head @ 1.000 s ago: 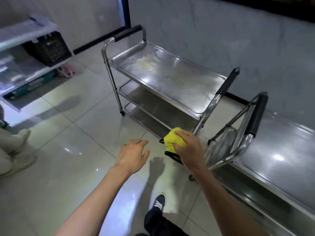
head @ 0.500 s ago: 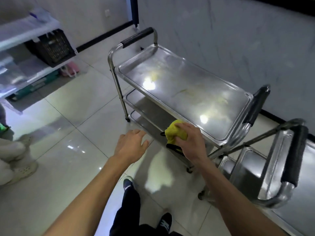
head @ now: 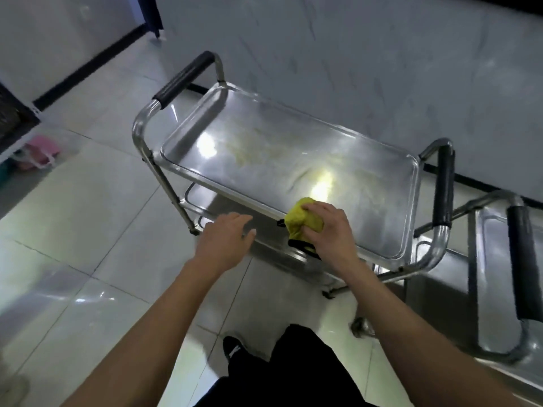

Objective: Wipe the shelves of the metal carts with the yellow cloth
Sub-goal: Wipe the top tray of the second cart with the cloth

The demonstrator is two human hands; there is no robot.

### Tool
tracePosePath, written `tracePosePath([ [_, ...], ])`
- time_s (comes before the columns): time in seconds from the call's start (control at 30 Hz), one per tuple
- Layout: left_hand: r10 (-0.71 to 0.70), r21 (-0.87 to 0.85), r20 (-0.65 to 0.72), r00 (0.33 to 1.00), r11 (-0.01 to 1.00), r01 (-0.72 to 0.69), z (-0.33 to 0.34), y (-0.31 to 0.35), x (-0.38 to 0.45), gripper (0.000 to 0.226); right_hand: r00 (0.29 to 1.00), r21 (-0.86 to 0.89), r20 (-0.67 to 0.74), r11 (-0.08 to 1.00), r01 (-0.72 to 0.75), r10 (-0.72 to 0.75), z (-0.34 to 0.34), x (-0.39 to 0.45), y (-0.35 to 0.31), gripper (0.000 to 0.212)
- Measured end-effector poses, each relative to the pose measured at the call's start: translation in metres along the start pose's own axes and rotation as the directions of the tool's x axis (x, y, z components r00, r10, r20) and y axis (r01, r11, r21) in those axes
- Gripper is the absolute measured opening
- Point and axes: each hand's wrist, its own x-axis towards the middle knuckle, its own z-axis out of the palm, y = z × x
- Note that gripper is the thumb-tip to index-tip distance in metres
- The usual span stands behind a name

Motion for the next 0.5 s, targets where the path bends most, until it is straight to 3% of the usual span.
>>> tracePosePath([
  [0.2, 0.115, 0.014, 0.078, 0.99, 0.993, -0.117, 0.0, 0.0, 0.088, 0.041, 0.993, -0.016, -0.062, 0.994, -0.105, 0.104, 0.006, 0.057, 0.024, 0.05],
  [0.5, 0.171, 0.11, 0.205, 0.964, 0.974, -0.196, -0.006, 0.029, 0.227, 0.047, 0.971, 0.042, -0.122, 0.979, -0.201, 0.205, 0.009, 0.171, 0.069, 0.052],
])
